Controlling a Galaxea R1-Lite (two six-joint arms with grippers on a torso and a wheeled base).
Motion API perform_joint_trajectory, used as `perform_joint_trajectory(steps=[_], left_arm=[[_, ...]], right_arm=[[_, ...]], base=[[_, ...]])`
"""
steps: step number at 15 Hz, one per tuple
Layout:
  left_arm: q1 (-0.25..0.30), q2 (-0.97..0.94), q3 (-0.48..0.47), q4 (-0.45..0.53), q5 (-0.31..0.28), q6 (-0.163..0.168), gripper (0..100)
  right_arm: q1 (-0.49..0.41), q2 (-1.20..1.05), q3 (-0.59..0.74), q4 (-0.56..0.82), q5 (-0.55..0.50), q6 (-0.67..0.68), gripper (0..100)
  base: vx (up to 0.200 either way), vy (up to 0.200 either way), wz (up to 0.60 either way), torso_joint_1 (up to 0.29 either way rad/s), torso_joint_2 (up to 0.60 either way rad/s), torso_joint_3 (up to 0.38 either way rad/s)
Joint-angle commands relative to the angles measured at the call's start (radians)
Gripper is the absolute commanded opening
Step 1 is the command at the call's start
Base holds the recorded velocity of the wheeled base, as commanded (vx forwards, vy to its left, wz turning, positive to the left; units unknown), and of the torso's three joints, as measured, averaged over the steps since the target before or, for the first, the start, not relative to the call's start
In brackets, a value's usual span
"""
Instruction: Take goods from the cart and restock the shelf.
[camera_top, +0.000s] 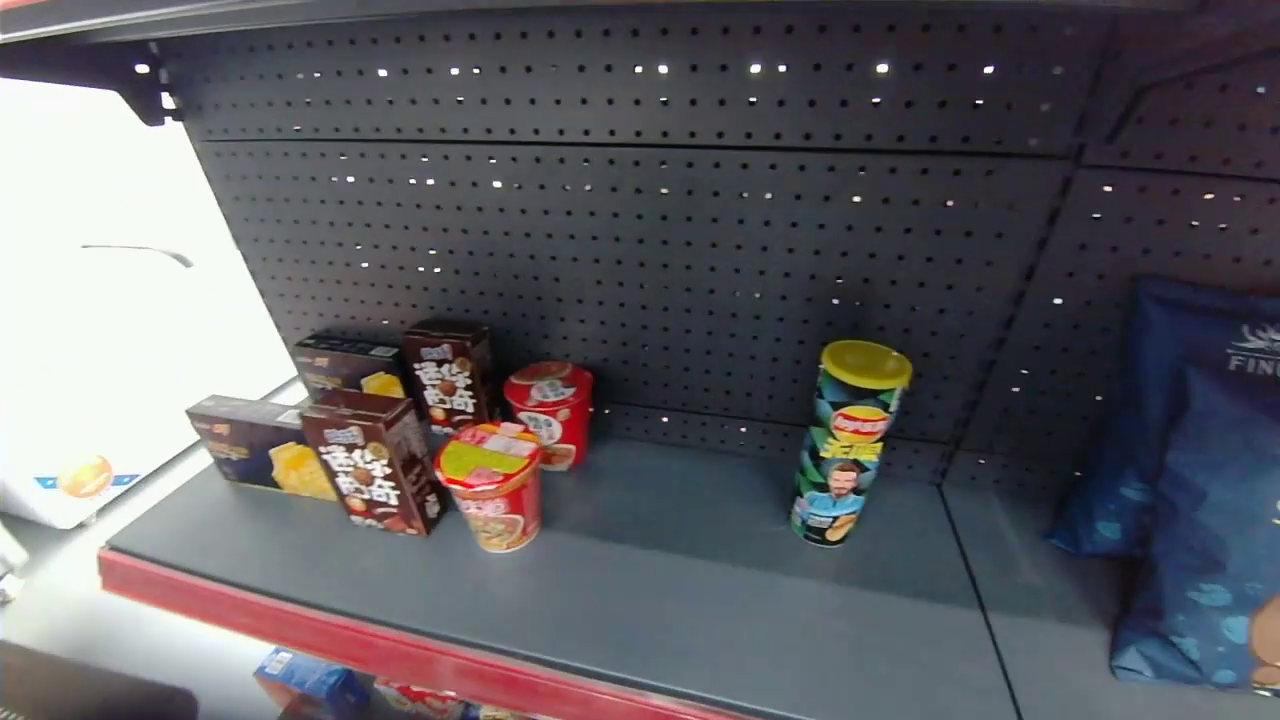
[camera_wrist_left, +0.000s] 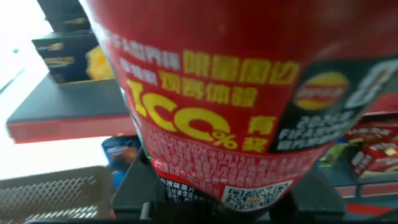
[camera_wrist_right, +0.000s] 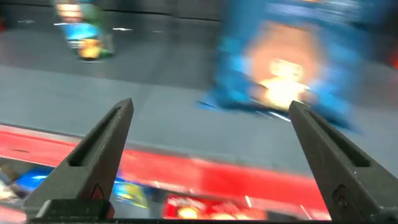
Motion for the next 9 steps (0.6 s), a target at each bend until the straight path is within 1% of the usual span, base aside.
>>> perform_joint_trajectory(steps=[1, 2, 4, 6, 9], left_arm=[[0.001, -0.023, 0.025, 0.001, -0.001, -0.006, 0], [0.001, -0.037, 0.033, 0.001, -0.001, -0.006, 0], [0.0, -0.069, 0.041, 0.005, -0.003, -0.007, 0], [-0.006, -0.08, 0.032, 0.039, -0.003, -0.007, 0], [0.003, -0.126, 0.047, 0.045, -0.001, -0.007, 0]], right_arm=[[0.001, 0.001, 0.0, 0.0, 0.0, -0.001, 100], [0.001, 0.0, 0.0, 0.0, 0.0, 0.001, 100], [0.001, 0.001, 0.0, 0.0, 0.0, 0.001, 100], [0.001, 0.001, 0.0, 0.0, 0.0, 0.001, 100], [0.001, 0.0, 0.0, 0.0, 0.0, 0.001, 100]], base=[[0.0, 0.0, -0.6, -0.002, 0.0, 0.007], [0.0, 0.0, -0.6, 0.002, 0.01, 0.002], [0.0, 0.0, 0.0, 0.0, 0.0, 0.0], [0.0, 0.0, 0.0, 0.0, 0.0, 0.0], [0.0, 0.0, 0.0, 0.0, 0.0, 0.0]])
